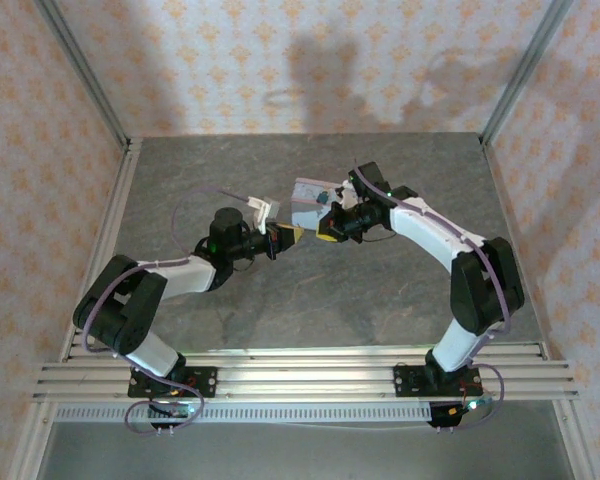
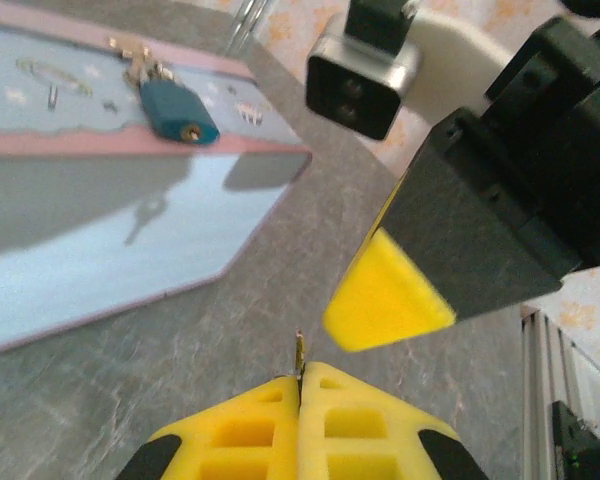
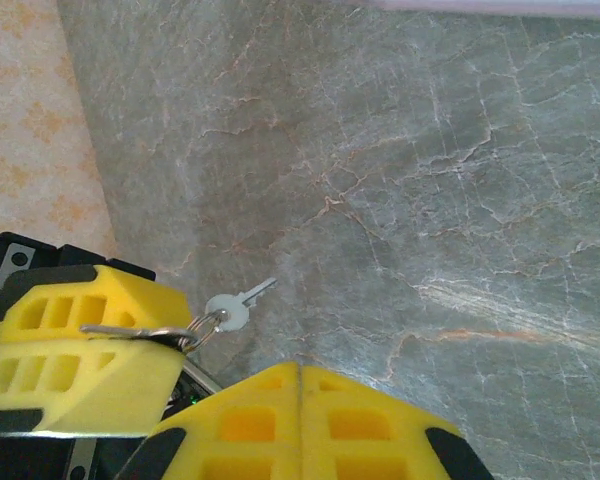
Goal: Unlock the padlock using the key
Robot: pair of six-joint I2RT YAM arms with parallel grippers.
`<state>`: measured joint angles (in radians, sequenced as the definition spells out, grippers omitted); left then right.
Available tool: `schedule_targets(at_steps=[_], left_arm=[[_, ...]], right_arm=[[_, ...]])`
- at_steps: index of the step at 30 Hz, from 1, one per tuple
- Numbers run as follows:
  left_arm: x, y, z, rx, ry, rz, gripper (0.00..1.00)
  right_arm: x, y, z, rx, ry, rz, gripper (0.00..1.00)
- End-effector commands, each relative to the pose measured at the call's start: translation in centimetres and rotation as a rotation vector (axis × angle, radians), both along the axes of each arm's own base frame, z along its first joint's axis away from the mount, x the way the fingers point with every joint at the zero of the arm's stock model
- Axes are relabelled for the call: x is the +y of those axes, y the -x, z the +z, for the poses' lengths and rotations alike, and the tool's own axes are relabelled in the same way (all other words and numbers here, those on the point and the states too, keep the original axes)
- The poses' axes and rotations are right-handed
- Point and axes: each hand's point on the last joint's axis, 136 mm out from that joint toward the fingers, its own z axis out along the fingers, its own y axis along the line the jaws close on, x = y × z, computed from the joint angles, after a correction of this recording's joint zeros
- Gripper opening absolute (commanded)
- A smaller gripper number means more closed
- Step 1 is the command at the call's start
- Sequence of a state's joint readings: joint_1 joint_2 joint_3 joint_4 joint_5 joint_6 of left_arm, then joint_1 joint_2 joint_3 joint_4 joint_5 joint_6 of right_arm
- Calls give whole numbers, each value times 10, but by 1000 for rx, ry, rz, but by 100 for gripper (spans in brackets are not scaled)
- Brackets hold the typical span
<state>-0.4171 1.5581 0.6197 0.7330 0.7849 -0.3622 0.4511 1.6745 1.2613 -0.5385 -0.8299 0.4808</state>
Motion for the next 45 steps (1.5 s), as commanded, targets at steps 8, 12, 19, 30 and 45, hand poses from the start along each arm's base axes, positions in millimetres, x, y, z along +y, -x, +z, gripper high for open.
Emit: schedule_targets(at_steps=[8, 12, 19, 30, 45], left_arm=[[7, 29, 9, -14, -37, -55, 0], [2, 51, 38, -50, -13, -165, 0], [-1, 86, 101, -126, 8, -322, 0], [-2, 123, 144, -97, -16, -510, 0], [-2, 139, 138, 3, -57, -627, 0]], right_arm=[[-10, 1, 43, -150, -6, -33, 4], [-1, 8, 75, -250, -131, 12, 31], [17, 40, 136, -387, -425, 149, 47], [21, 98, 187, -560, -551, 358, 51], [41, 125, 171, -546, -408, 542, 34]])
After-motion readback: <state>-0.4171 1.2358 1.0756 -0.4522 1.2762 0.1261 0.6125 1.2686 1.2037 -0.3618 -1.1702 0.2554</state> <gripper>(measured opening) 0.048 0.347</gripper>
